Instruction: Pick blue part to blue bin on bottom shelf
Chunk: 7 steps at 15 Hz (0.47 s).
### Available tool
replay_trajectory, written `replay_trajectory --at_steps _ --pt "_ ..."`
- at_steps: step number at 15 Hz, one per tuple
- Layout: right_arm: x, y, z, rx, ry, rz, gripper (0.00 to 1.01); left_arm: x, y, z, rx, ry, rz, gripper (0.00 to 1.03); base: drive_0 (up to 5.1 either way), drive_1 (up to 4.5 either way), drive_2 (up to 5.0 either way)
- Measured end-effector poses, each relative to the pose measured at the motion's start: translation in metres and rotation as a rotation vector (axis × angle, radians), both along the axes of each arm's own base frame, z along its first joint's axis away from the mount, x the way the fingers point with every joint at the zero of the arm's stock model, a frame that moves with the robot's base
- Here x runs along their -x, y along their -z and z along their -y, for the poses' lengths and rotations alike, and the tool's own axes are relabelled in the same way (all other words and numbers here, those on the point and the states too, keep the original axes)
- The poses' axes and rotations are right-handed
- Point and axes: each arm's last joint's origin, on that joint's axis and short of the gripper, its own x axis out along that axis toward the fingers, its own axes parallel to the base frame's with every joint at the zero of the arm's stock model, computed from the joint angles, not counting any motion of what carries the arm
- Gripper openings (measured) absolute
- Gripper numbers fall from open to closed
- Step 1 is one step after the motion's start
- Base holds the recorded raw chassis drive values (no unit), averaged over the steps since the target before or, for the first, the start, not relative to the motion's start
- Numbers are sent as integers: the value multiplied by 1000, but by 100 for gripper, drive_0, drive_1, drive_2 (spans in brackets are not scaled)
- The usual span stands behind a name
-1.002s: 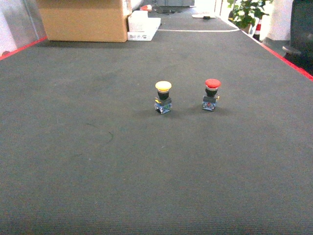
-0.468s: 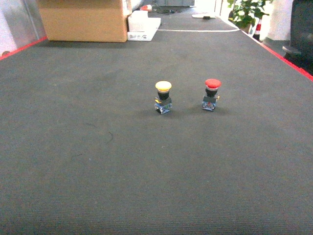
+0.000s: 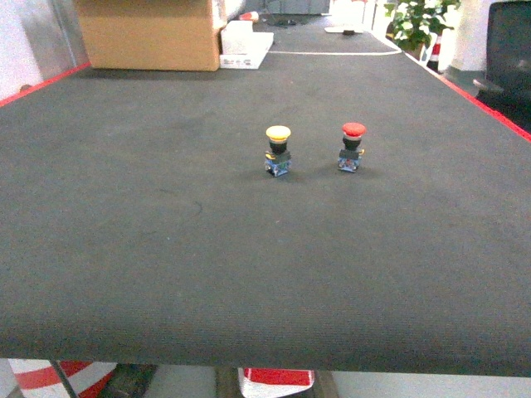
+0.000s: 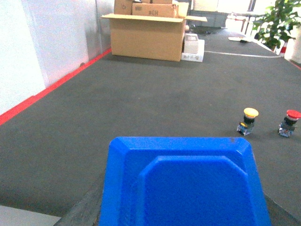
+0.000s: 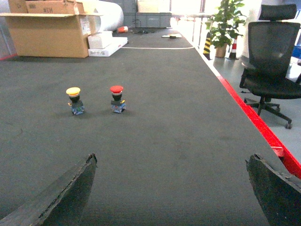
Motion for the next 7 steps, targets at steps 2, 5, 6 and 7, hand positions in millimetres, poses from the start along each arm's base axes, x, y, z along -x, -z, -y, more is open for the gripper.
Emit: replay_trajectory --at_steps 2,5,6,7 --pt "0 0 0 0 0 -1 98 0 -1 -1 3 -5 4 44 3 -415 421" --pt "0 0 0 0 0 -5 98 0 0 0 0 -4 0 44 3 -415 421" --pt "0 0 0 0 0 -5 98 0 0 0 0 -5 -1 44 3 -415 421" --pt "0 0 0 0 0 -5 98 0 0 0 0 -5 0 44 3 -415 421"
